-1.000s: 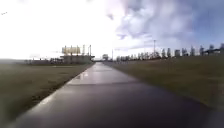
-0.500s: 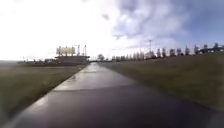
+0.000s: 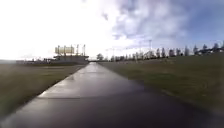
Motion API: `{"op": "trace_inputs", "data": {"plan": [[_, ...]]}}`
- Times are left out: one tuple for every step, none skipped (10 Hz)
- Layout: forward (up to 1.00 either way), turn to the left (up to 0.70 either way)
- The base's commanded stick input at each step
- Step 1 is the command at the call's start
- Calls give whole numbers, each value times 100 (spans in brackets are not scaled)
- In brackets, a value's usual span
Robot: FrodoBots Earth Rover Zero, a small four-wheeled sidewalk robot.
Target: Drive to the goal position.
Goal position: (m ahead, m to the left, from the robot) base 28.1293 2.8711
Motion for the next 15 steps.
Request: {"op": "trace_inputs", "data": {"plan": [[100,0],[100,0],[100,0],[100,0],[100,6],[100,30],[100,38],[100,36],[100,21],[100,6],[100,0],[100,0],[100,0],[100,0],[100,0]]}}
